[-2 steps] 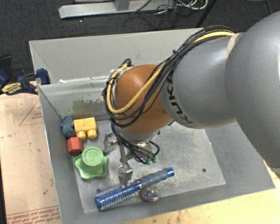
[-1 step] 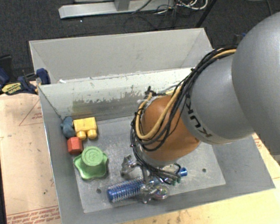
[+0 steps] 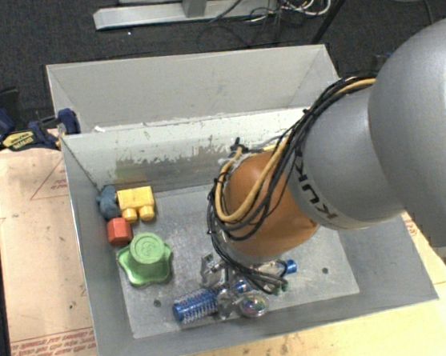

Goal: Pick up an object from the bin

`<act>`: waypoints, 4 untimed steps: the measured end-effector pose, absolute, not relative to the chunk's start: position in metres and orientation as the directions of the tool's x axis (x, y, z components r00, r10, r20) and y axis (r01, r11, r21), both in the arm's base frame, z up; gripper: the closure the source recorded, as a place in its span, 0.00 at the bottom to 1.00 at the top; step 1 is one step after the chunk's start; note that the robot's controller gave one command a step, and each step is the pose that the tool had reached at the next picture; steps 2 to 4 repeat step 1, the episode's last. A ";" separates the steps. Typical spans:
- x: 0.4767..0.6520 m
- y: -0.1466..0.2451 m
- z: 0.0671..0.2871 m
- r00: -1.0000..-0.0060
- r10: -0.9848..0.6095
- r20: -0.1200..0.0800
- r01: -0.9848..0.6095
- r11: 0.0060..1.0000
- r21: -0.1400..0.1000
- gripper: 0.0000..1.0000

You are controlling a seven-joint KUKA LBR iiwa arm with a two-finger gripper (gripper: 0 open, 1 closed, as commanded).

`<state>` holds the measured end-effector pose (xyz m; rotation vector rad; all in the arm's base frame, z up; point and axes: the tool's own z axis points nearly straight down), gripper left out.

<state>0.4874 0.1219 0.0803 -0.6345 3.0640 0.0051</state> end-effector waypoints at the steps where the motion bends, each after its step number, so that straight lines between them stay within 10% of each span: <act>1: 0.507 0.147 0.218 -0.917 -0.400 -0.009 -0.400 0.917 0.000 1.00; 4: 0.507 0.147 0.218 -0.917 -0.400 -0.009 -0.400 0.917 0.000 1.00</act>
Offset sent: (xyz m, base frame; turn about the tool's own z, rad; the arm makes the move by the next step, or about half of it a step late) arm 0.0172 0.0237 0.1338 -0.0021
